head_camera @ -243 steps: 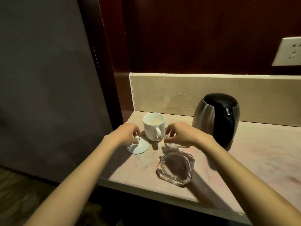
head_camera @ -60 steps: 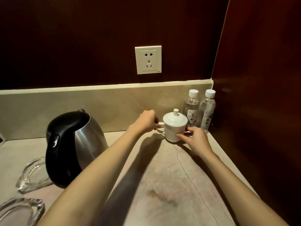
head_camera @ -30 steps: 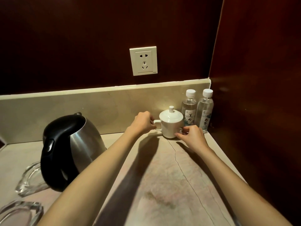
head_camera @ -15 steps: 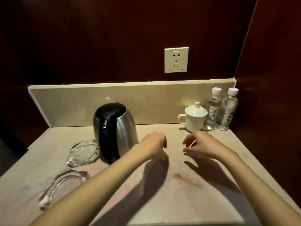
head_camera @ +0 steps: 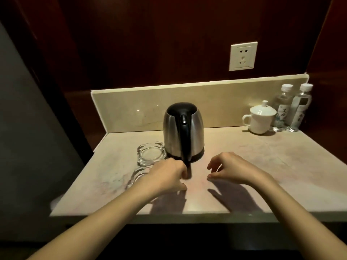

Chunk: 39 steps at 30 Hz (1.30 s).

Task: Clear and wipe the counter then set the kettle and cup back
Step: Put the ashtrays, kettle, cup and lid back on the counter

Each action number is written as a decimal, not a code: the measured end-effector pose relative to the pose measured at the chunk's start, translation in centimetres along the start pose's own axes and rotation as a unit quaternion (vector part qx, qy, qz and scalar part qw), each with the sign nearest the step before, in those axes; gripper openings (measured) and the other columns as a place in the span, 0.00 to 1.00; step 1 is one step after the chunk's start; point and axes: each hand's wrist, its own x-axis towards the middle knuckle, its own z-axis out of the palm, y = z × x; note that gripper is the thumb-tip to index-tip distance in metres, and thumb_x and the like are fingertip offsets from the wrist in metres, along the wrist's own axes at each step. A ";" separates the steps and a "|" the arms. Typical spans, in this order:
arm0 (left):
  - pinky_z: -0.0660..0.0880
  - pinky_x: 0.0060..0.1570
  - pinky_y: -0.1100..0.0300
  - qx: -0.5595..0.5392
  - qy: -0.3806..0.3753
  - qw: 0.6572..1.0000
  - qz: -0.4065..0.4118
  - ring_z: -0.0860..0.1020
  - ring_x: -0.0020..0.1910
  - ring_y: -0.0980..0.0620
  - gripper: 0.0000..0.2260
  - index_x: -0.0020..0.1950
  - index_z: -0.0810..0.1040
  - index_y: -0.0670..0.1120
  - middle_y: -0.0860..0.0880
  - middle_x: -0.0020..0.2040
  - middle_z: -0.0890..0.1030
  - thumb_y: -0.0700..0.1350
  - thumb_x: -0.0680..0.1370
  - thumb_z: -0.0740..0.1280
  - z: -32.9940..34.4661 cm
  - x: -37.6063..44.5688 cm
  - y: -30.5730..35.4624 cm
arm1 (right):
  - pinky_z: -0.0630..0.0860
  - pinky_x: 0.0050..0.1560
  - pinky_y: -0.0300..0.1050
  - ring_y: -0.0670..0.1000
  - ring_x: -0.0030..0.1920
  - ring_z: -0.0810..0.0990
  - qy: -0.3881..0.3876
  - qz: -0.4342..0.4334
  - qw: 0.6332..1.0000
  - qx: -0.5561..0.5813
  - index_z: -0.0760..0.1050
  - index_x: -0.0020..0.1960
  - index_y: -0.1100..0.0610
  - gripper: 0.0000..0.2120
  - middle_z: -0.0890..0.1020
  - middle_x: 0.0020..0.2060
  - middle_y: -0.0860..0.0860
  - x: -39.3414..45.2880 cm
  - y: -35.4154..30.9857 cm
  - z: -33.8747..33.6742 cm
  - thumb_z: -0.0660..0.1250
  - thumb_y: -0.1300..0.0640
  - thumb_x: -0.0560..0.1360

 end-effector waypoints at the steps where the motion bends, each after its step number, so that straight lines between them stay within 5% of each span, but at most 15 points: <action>1: 0.75 0.48 0.57 -0.001 -0.002 1.000 -0.012 0.78 0.53 0.49 0.15 0.57 0.78 0.51 0.52 0.53 0.81 0.50 0.72 0.70 -0.1 -0.8 -0.8 | 0.76 0.49 0.42 0.45 0.45 0.80 -0.003 -0.006 1.000 0.000 0.81 0.54 0.51 0.15 0.83 0.45 0.45 0.0 -0.8 0.4 0.73 0.48 0.69; 13: 0.72 0.43 0.59 -0.058 0.027 0.976 -0.209 0.78 0.48 0.51 0.14 0.54 0.81 0.51 0.52 0.51 0.82 0.51 0.71 0.73 -2.0 -6.0 -8.0 | 0.78 0.45 0.42 0.46 0.43 0.80 -0.042 -0.078 0.996 -0.013 0.82 0.49 0.54 0.12 0.84 0.45 0.48 0.9 -6.2 2.5 0.72 0.47 0.70; 21: 0.76 0.49 0.55 -0.109 -0.009 0.948 -0.301 0.79 0.48 0.48 0.17 0.53 0.81 0.44 0.47 0.50 0.83 0.54 0.72 0.72 0.7 -5.7 -10.1 | 0.77 0.39 0.42 0.47 0.37 0.81 -0.085 -0.065 0.992 0.065 0.83 0.46 0.56 0.13 0.85 0.39 0.51 2.1 -8.3 5.2 0.69 0.46 0.74; 25: 0.76 0.34 0.59 -0.245 -0.032 0.915 -0.318 0.79 0.30 0.50 0.11 0.46 0.83 0.41 0.47 0.31 0.82 0.49 0.73 0.73 1.3 -4.8 -11.7 | 0.79 0.32 0.40 0.53 0.36 0.83 -0.117 -0.001 0.982 0.146 0.81 0.46 0.60 0.16 0.84 0.37 0.54 3.2 -9.1 6.0 0.67 0.47 0.76; 28: 0.71 0.24 0.64 -0.287 -0.033 0.903 -0.318 0.76 0.21 0.54 0.11 0.45 0.82 0.39 0.48 0.29 0.80 0.46 0.72 0.74 1.4 -4.3 -12.7 | 0.76 0.28 0.38 0.52 0.32 0.81 -0.121 0.054 0.971 0.201 0.80 0.49 0.66 0.19 0.83 0.33 0.55 4.0 -9.5 6.3 0.67 0.49 0.76; 32: 0.73 0.26 0.63 -0.326 -0.074 0.899 -0.283 0.78 0.24 0.54 0.12 0.46 0.83 0.38 0.47 0.33 0.82 0.46 0.71 0.76 1.4 -3.6 -14.0 | 0.80 0.32 0.43 0.54 0.31 0.83 -0.128 0.094 0.944 0.290 0.75 0.45 0.67 0.14 0.83 0.36 0.63 4.6 -10.2 7.4 0.69 0.55 0.75; 35: 0.75 0.27 0.64 -0.342 -0.073 0.902 -0.253 0.78 0.26 0.54 0.10 0.44 0.84 0.38 0.48 0.30 0.81 0.45 0.71 0.75 1.5 -3.6 -15.7 | 0.77 0.26 0.42 0.54 0.27 0.82 -0.104 0.095 0.927 0.346 0.68 0.40 0.62 0.11 0.79 0.34 0.65 5.0 -11.5 8.1 0.67 0.60 0.76; 39: 0.74 0.27 0.63 -0.361 -0.015 0.901 -0.240 0.78 0.26 0.52 0.07 0.41 0.84 0.37 0.47 0.29 0.80 0.41 0.72 0.74 0.8 -3.7 -18.5 | 0.77 0.29 0.47 0.56 0.29 0.82 -0.023 0.076 0.949 0.305 0.64 0.41 0.58 0.13 0.78 0.30 0.56 7.5 -13.6 8.3 0.69 0.57 0.75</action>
